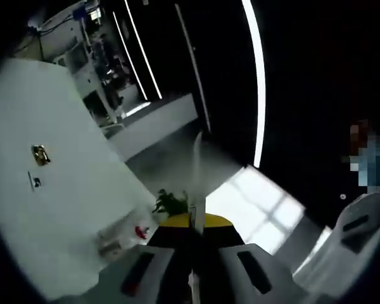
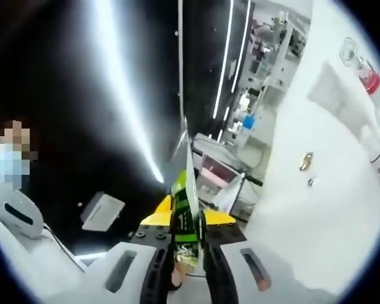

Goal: Arrange the skincare products in the storage area until every visible bottle or jar stands upright without overlapping.

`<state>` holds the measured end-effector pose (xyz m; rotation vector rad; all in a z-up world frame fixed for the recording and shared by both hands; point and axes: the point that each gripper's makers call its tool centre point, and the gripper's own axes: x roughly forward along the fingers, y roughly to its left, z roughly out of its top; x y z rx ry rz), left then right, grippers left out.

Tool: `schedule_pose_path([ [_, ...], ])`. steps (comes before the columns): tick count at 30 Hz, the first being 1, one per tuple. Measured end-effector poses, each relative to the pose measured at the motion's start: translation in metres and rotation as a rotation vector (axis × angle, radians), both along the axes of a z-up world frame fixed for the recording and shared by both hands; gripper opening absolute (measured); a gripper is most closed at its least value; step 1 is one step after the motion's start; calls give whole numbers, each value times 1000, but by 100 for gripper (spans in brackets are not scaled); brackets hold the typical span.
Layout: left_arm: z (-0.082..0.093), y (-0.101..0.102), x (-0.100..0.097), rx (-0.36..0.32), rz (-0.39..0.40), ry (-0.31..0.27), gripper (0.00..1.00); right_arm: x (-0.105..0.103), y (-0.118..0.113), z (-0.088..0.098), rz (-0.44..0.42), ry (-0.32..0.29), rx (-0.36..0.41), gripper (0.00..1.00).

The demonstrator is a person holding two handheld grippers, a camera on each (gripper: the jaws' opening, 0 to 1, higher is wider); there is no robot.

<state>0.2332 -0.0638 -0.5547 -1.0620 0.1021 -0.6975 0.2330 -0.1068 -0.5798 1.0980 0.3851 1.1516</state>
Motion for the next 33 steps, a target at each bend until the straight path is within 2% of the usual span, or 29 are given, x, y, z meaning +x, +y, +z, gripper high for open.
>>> schedule_pose_path([
  [3,-8,2,5,-3,4,28,0,6,-3,-5,-27,54,21,6],
  [4,-11,2,6,8,4,37,0,7,-4,-9,-30,108,33,4],
  [5,-15,3,7,25,7,45,0,7,-4,-10,-29,130,48,3],
  [7,-19,2,10,42,-1,54,0,5,-7,-10,-11,176,106,1],
  [9,-21,0,12,55,-10,62,0,5,-9,-13,-19,189,114,1],
  [10,-26,-1,14,91,-10,65,1,5,-11,-11,-16,190,138,1],
  [13,-34,-4,20,182,-5,48,4,9,-14,-15,-30,218,135,1],
  [14,-31,-6,21,203,-7,12,4,12,-15,-18,-35,236,138,1],
  [15,-32,-8,22,216,-9,8,6,14,-16,-19,-40,249,145,1],
  [17,-37,-15,23,217,-40,43,19,23,-20,-22,-72,304,173,1],
  [19,-51,-16,27,283,-31,76,30,31,-25,-30,-108,325,163,1],
  [20,-58,-17,27,304,-38,92,30,34,-26,-33,-117,336,159,1],
  [22,-75,-18,26,341,-61,138,23,38,-28,-45,-131,374,135,1],
  [24,-82,-19,28,322,-60,149,24,41,-28,-56,-139,401,112,1],
  [25,-89,-21,27,301,-74,193,26,40,-28,-60,-140,413,106,1],
  [26,-91,-21,27,300,-77,205,26,40,-28,-65,-145,421,100,1],
  [29,-116,-6,34,355,-31,265,11,40,-28,-81,-160,456,48,1],
  [30,-121,-2,36,348,-27,275,8,39,-27,-90,-164,467,7,1],
  [31,-128,-2,36,337,-46,314,8,39,-27,-92,-164,473,2,1],
  [33,-138,-3,37,373,-37,334,6,40,-26,-99,-171,498,-17,1],
])
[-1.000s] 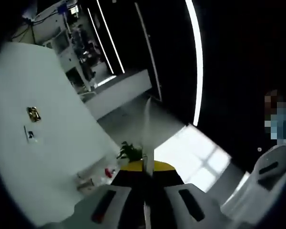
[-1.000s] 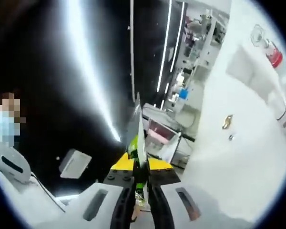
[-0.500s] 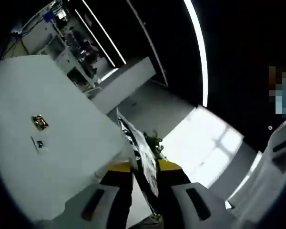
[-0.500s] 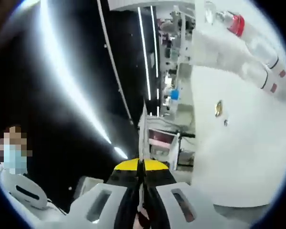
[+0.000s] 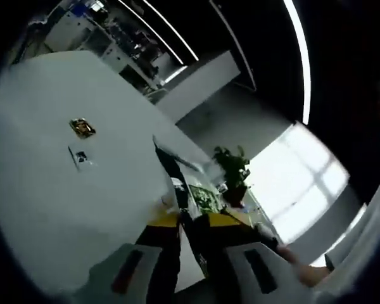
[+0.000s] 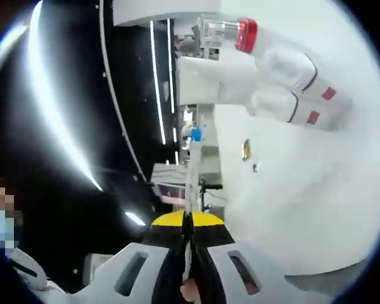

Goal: Arrange the skincare products in the storage area until every visible bottle or jar stands upright without overlapping.

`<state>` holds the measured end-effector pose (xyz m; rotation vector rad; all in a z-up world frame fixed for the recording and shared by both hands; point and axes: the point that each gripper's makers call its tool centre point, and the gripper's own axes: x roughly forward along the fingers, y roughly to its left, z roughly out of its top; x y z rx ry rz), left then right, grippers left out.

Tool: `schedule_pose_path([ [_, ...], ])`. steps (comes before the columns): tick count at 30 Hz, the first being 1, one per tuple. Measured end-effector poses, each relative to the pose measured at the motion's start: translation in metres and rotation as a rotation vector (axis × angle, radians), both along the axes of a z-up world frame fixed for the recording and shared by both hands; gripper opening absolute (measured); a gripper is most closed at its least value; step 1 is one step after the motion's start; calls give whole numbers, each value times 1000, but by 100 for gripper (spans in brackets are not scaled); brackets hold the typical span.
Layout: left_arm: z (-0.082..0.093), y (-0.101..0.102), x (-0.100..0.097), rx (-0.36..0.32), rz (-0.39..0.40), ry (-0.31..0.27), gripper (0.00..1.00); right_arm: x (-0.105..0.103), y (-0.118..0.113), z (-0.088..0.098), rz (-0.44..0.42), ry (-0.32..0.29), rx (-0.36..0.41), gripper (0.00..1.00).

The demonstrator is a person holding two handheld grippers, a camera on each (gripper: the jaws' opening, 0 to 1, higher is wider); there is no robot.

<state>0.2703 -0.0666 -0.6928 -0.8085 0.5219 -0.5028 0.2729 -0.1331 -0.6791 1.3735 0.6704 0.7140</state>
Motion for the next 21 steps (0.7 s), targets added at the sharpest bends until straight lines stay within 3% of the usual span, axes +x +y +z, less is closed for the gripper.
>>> schedule_pose_path([
  [1,-2,-4,0,2,-4,7,5,1,-1,-9,2,3,-55,1],
  [9,-33,-9,11,18,54,129,0,7,-4,-48,29,50,-250,3],
  [12,-46,-11,17,19,72,160,0,12,-9,-64,61,0,-390,6],
  [15,-57,-13,24,25,82,183,0,16,-15,-75,99,-88,-545,9],
  [21,-73,-13,31,51,131,215,0,16,-19,-91,169,-151,-672,18],
])
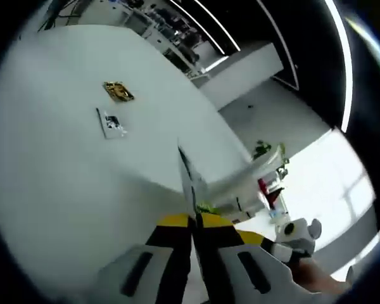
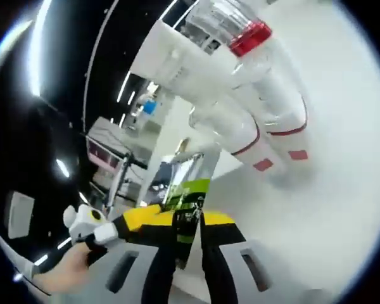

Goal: Arrange the skincare products in the storage area until every visible bottle or jar stands upright without overlapping.

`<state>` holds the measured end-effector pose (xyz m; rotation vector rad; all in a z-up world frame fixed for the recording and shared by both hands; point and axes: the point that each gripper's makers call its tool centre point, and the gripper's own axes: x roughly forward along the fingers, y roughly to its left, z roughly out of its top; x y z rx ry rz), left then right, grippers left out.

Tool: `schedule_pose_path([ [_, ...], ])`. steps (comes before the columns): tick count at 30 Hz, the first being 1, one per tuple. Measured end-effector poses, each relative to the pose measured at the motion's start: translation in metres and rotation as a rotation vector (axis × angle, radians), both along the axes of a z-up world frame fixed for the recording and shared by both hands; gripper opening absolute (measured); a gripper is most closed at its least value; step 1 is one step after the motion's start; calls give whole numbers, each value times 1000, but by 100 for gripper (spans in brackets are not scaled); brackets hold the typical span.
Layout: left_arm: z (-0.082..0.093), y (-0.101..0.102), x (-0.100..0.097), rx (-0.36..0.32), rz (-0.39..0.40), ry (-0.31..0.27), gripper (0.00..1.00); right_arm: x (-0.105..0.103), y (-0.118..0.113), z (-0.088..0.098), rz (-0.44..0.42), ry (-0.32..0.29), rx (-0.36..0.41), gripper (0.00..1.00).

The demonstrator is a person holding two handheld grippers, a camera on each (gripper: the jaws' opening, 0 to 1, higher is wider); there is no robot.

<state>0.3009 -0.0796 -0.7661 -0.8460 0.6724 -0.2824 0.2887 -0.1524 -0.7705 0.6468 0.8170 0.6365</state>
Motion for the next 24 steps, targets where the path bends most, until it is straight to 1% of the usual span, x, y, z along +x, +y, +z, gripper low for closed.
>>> schedule_pose_path([
  [3,-9,0,5,6,1,8,0,-1,-1,-7,26,-13,-51,22],
  [4,-15,2,8,7,2,14,0,-2,-2,-10,39,-24,-84,22],
  [6,-21,3,12,11,4,21,0,-4,-3,-13,68,-36,-127,24],
  [8,-27,3,15,13,9,28,0,-5,-6,-19,100,-46,-190,26],
  [10,-31,2,16,8,19,36,0,-6,-8,-21,144,-75,-251,23],
  [11,-32,0,17,4,18,34,0,-6,-7,-20,163,-97,-286,21],
  [12,-32,-4,18,-7,17,33,0,-5,-9,-18,195,-145,-355,21],
  [13,-34,-6,19,-12,17,40,0,-6,-9,-17,255,-197,-424,22],
  [15,-40,-9,21,-5,15,41,0,-6,-9,-13,285,-253,-484,22],
  [16,-42,-9,22,-3,14,42,0,-7,-6,-9,305,-283,-494,22],
  [17,-45,-9,23,-6,17,45,0,-6,-6,-7,308,-291,-494,23],
  [19,-43,-9,22,0,27,47,0,-6,-6,0,326,-334,-518,26],
  [20,-43,-11,22,6,26,42,0,-7,-6,2,355,-359,-546,27],
  [21,-43,-12,22,14,25,40,0,-8,-6,3,366,-366,-557,28],
  [22,-43,-12,22,27,27,35,0,-10,-6,6,394,-393,-580,29],
  [24,-45,-14,22,43,24,28,0,-15,-6,11,413,-411,-581,32],
])
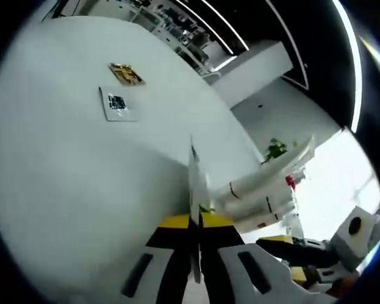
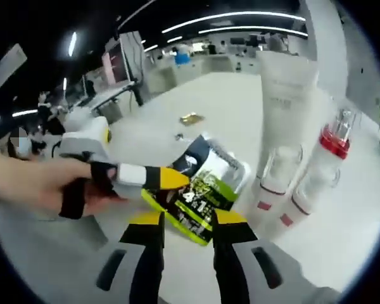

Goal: Arrange the skincare products in the storage area until every visible bottle or jar stands upright without overlapping.

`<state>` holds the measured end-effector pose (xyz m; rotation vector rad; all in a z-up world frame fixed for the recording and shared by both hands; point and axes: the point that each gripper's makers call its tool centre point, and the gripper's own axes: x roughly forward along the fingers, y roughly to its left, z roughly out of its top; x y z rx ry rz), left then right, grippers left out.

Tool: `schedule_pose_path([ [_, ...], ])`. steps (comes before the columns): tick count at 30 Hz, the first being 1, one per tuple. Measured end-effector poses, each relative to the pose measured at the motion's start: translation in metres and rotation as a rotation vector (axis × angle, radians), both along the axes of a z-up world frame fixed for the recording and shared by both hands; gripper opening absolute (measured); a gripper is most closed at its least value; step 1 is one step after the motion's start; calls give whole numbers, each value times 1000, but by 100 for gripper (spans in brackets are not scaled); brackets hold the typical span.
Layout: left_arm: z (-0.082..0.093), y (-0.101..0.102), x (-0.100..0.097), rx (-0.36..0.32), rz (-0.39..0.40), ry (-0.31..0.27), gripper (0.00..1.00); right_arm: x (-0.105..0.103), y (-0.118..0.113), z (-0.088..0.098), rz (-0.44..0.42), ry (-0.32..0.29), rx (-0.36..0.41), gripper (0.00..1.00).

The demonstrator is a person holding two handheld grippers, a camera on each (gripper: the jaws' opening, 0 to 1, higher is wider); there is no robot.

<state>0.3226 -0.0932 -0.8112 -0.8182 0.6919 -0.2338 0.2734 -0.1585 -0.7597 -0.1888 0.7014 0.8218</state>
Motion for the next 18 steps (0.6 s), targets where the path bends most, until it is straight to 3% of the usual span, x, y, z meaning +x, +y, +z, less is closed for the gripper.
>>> schedule_pose_path([
  [6,-3,-9,-2,53,-39,-22,0,-12,-15,4,23,6,-19,43],
  [10,-6,-5,0,154,-99,-53,2,-11,-31,5,-20,23,-18,52],
  [18,-4,-7,-5,220,-137,-60,4,-2,-64,14,-92,-1,-15,70],
])
